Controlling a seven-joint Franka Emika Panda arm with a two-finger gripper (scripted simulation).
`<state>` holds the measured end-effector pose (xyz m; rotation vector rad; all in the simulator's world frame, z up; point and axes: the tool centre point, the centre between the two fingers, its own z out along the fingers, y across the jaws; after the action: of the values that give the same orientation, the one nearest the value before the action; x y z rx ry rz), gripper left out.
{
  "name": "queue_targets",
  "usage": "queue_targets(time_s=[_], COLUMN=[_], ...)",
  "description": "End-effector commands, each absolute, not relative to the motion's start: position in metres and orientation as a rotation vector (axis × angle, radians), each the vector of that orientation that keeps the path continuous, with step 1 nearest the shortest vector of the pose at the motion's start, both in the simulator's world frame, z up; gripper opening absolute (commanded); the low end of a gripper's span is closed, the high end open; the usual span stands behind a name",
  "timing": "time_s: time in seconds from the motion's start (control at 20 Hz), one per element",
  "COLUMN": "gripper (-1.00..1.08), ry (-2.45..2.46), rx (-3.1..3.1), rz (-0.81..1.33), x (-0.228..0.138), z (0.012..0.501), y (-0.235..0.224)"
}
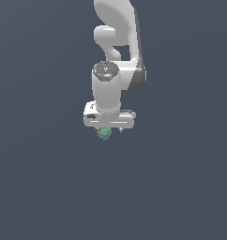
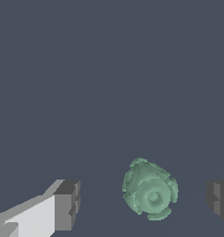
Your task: Pick up the object and move it to a goal position.
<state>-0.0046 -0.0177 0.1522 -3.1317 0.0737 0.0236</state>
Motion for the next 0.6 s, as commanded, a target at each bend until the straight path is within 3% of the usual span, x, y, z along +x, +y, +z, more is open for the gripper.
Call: queue_targets(time_s=[0.0,0.55], gripper=[1.00,1.00], ry=[0.074,0.164], rx=[-3.132,-3.109], rz=[0.024,0.016], x=[-0.005,-0.006], z=[0.152,0.161], y=[-0.018,-0.041])
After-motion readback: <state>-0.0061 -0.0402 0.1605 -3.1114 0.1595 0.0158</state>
